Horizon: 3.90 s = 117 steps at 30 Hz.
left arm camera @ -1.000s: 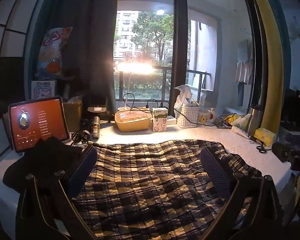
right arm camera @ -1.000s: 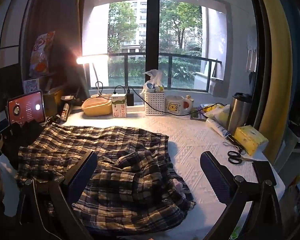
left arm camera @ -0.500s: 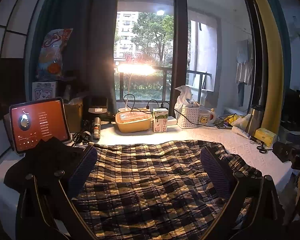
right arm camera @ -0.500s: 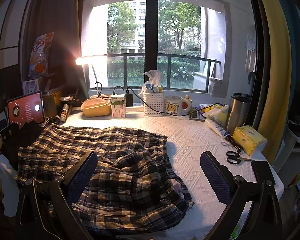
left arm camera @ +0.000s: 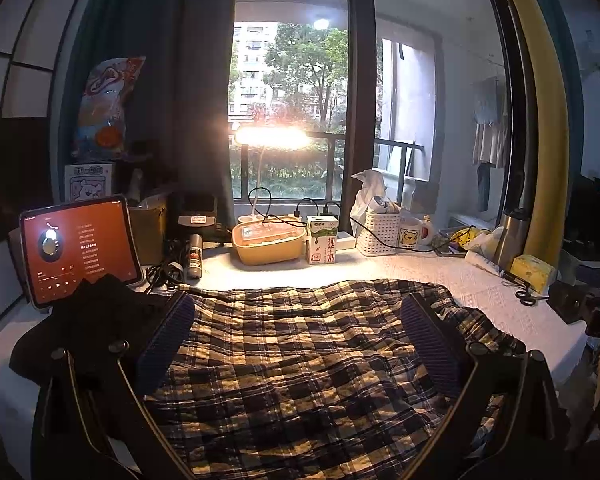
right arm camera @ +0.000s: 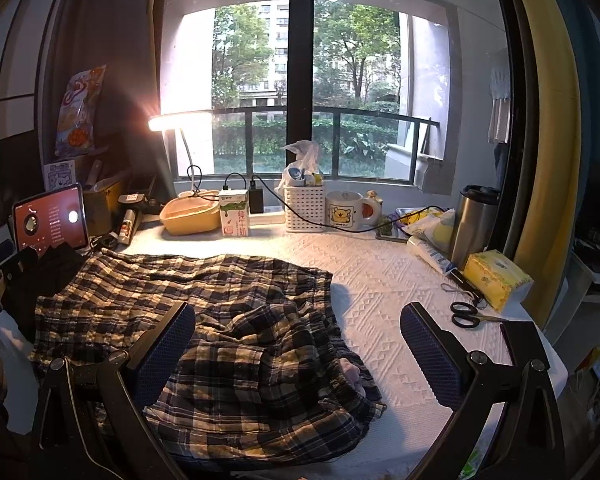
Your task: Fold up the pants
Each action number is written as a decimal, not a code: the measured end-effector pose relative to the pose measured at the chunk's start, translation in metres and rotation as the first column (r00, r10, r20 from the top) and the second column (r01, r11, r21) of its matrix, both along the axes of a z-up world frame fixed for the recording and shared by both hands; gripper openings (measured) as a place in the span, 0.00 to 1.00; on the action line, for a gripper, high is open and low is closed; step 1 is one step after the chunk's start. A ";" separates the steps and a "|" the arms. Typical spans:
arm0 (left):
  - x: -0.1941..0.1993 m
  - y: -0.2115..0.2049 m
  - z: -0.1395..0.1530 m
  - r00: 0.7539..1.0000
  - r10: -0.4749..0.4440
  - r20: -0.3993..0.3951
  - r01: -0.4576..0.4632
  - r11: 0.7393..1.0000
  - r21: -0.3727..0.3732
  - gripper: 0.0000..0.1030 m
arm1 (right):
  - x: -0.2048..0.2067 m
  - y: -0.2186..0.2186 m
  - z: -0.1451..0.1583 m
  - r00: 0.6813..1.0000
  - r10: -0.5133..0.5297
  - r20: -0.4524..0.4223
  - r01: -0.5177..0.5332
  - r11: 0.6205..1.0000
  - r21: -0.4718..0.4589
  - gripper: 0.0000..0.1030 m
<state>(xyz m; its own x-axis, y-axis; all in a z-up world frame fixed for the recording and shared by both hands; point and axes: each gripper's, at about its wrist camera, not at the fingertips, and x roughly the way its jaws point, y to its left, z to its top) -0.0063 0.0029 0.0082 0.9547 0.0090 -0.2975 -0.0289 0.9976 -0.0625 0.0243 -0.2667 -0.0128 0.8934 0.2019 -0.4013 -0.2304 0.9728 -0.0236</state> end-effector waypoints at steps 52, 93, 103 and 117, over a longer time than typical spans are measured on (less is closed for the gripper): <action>0.121 0.060 -0.043 0.954 0.052 -0.297 -0.012 0.991 0.134 0.99 | 0.089 -0.015 -0.033 0.986 0.044 -0.159 -0.045 0.999 -0.003 1.00; 0.296 0.033 -0.053 0.902 0.013 -0.431 0.091 0.971 0.220 0.01 | 0.300 -0.049 -0.032 0.979 0.048 -0.197 -0.085 0.980 -0.180 0.24; 0.375 0.043 -0.079 0.888 0.050 -0.458 0.014 0.991 0.135 0.01 | 0.400 -0.042 -0.075 0.947 0.048 -0.317 -0.111 0.977 -0.184 0.24; 0.320 0.060 -0.073 0.842 -0.032 -0.539 0.063 0.997 0.039 0.58 | 0.410 -0.038 -0.093 0.924 0.035 -0.381 -0.098 0.984 -0.147 0.71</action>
<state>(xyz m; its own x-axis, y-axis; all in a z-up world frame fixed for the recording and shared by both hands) 0.3137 0.0634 -0.0651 0.6446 -0.0016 -0.7645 0.0049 1.0000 0.0020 0.4341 -0.3042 -0.1053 0.6573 0.1611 -0.7362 -0.3171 0.9453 -0.0763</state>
